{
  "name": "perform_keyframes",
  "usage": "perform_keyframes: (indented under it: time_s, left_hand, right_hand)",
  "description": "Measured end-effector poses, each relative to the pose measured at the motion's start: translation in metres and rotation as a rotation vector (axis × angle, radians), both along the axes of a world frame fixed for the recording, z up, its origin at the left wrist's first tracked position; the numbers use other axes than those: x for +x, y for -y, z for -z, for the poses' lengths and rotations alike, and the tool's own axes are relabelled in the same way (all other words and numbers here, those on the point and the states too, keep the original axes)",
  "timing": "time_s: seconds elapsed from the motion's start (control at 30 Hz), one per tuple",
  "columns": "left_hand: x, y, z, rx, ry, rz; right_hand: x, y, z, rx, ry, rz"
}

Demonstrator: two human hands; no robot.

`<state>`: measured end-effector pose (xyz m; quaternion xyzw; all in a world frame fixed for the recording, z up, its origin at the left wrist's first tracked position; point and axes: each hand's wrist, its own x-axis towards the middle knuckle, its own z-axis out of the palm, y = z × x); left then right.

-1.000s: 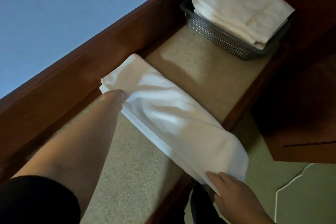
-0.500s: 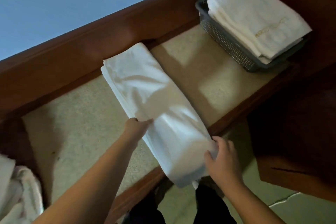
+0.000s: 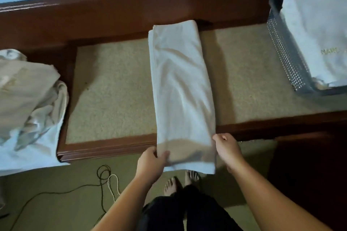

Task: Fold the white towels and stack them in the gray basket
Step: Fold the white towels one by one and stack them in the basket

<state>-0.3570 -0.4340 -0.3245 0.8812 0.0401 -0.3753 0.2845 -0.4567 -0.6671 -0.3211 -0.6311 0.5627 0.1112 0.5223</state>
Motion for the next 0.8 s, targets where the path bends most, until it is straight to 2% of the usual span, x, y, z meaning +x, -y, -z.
perform_keyframes:
  time_s: [0.13, 0.23, 0.4, 0.53, 0.67, 0.8]
  left_hand:
    - [-0.014, -0.013, 0.009, 0.002, 0.016, -0.114]
    - [-0.023, -0.015, 0.018, -0.051, -0.043, -0.099]
    - [-0.037, -0.013, 0.025, -0.191, -0.262, -0.096]
    - [-0.035, -0.012, 0.026, -0.223, -0.309, -0.202]
    - [-0.023, -0.001, 0.023, -0.433, -0.378, -0.423]
    - [-0.034, 0.007, 0.026, -0.573, -0.396, -0.411]
  right_hand:
    - [-0.004, 0.008, 0.000, 0.017, 0.006, -0.116]
    - [-0.010, 0.008, 0.003, 0.013, -0.032, -0.223]
    - [-0.021, 0.006, 0.005, -0.059, -0.042, -0.399]
    - [-0.032, 0.009, 0.007, -0.035, 0.033, -0.329]
    - [-0.043, 0.008, 0.006, 0.120, 0.169, -0.109]
    - [-0.049, 0.003, 0.000, 0.123, 0.167, -0.070]
